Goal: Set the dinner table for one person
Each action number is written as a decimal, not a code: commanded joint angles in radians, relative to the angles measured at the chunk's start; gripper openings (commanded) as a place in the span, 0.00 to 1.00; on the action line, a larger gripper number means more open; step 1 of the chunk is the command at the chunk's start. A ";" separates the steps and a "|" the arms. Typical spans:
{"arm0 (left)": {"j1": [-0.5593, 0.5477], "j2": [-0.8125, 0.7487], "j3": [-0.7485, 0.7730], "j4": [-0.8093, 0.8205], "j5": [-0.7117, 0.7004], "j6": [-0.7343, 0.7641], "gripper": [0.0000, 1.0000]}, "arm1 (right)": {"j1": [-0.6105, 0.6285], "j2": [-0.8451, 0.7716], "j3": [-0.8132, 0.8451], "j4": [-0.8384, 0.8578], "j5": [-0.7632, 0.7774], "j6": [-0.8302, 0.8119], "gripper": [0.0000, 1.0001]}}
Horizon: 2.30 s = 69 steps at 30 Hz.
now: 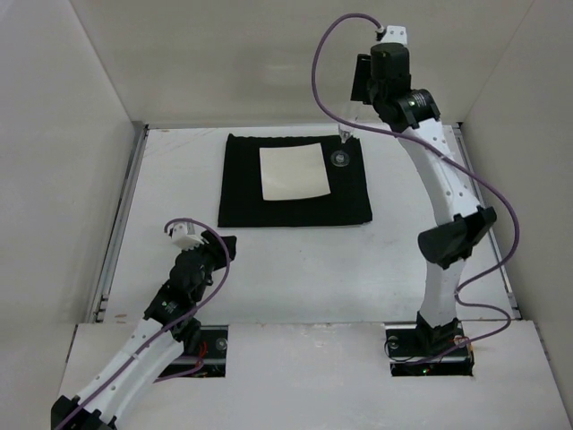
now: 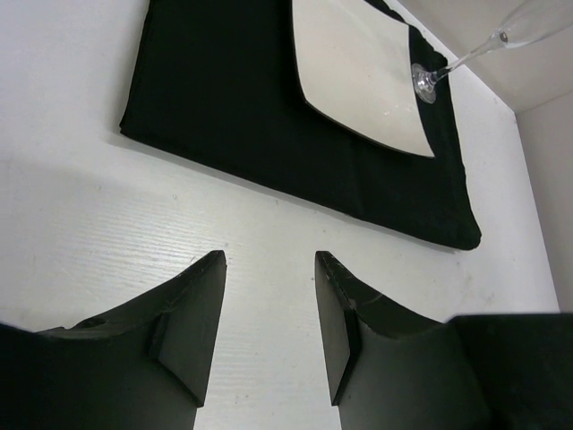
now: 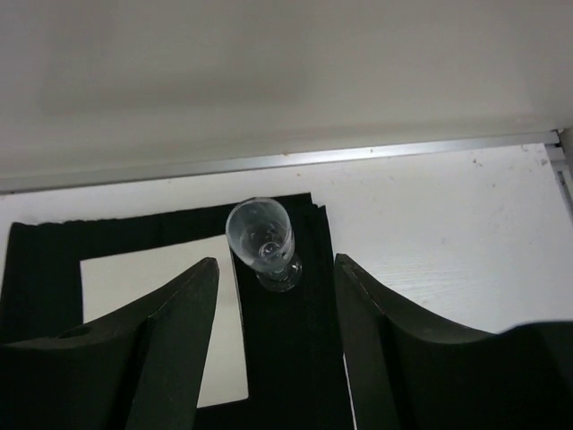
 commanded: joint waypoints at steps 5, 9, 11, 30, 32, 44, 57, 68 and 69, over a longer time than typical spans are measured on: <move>-0.005 -0.008 0.084 -0.097 -0.043 0.005 0.41 | 0.031 -0.250 -0.257 0.172 -0.026 0.003 0.60; 0.001 -0.010 0.148 -0.231 -0.090 0.000 0.39 | 0.089 -0.447 -0.563 0.282 -0.025 0.035 0.37; 0.008 0.014 0.210 -0.326 -0.124 -0.005 0.36 | 0.127 -0.556 -0.744 0.365 -0.020 0.065 0.20; 0.185 0.275 0.340 -0.655 -0.148 -0.126 0.23 | 0.535 -1.146 -1.731 0.733 -0.039 0.337 0.19; 0.193 0.295 0.334 -0.655 -0.148 -0.126 0.25 | 0.541 -1.153 -1.758 0.761 -0.051 0.337 0.22; 0.204 0.401 0.310 -0.637 -0.196 -0.143 0.26 | 0.537 -1.207 -1.891 0.902 -0.128 0.343 0.28; 0.247 0.485 0.297 -0.588 -0.152 -0.144 0.24 | 0.538 -1.192 -1.913 0.953 -0.134 0.342 0.29; 0.290 0.456 0.291 -0.638 -0.187 -0.193 0.14 | 0.537 -1.198 -1.923 0.958 -0.152 0.343 0.30; 0.287 0.462 0.293 -0.637 -0.185 -0.192 0.14 | 0.535 -1.199 -1.925 0.958 -0.152 0.343 0.30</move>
